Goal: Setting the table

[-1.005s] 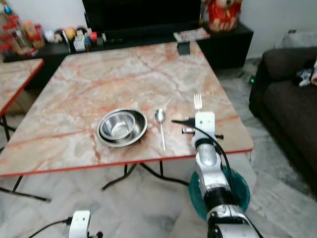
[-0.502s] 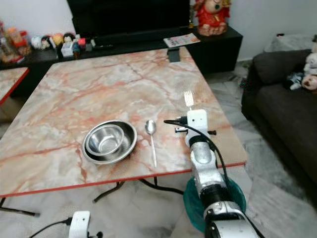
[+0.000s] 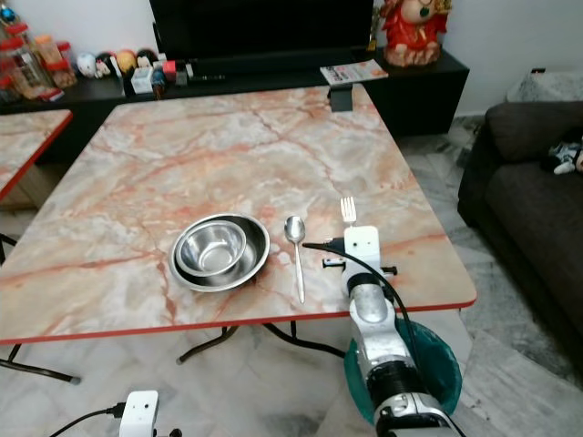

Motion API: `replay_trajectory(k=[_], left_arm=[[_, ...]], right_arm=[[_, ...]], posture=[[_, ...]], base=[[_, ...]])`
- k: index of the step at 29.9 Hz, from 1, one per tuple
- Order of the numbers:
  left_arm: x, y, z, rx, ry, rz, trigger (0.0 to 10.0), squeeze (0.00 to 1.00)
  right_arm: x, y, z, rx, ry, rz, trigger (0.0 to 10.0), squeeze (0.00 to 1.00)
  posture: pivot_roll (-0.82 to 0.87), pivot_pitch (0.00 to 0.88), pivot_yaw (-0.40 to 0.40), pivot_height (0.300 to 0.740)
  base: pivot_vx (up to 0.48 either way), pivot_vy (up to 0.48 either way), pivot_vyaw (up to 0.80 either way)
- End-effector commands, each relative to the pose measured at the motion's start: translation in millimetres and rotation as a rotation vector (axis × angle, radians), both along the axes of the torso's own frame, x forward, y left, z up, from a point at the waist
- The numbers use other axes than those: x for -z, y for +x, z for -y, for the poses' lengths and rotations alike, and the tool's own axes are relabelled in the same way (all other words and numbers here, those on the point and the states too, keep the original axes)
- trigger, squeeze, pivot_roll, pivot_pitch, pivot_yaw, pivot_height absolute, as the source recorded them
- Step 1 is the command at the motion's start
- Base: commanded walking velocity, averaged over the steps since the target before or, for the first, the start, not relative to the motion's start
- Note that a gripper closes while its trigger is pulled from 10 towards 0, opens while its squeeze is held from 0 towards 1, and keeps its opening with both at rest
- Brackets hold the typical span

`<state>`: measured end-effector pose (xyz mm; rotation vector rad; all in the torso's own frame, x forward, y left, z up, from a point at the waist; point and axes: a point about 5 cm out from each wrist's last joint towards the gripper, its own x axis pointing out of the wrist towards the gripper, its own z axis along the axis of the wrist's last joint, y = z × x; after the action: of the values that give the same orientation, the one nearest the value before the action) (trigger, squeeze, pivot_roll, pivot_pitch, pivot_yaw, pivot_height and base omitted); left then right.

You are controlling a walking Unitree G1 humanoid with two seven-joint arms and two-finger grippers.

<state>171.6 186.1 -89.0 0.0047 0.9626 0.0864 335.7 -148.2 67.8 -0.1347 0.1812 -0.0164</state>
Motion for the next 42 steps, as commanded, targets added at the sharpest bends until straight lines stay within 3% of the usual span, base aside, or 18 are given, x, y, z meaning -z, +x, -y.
replay_trajectory(k=[1, 17, 30, 42], left_arm=[[1, -2.2, -4.7, 0.001, 0.008, -0.011, 10.0, 0.00], [2, -5.8, -8.1, 0.009, 0.017, -0.021, 10.0, 0.00], [2, -7.0, -8.0, -0.010, 0.014, -0.024, 10.0, 0.00], [2, -8.0, -8.9, -0.016, 0.015, -0.026, 10.0, 0.00]], right_arm=[[-3, 1.8, -0.1, 0.001, 0.029, -0.004, 10.0, 0.00], [-14, 18.2, -17.7, -0.060, 0.112, -0.036, 10.0, 0.00], [-6, 23.2, -17.1, -0.042, 0.105, -0.154, 10.0, 0.00], [-10, 26.8, -18.5, -0.032, 0.122, -0.152, 10.0, 0.00]], posture=[[-0.05, 0.020, 0.078, 0.740], [-0.02, 0.019, 0.079, 0.740], [-0.01, 0.036, 0.076, 0.740], [0.00, 0.042, 0.075, 0.740]], base=[[0.000, 0.000, 0.00], [0.000, 0.000, 0.00], [0.000, 0.000, 0.00], [0.000, 0.000, 0.00]])
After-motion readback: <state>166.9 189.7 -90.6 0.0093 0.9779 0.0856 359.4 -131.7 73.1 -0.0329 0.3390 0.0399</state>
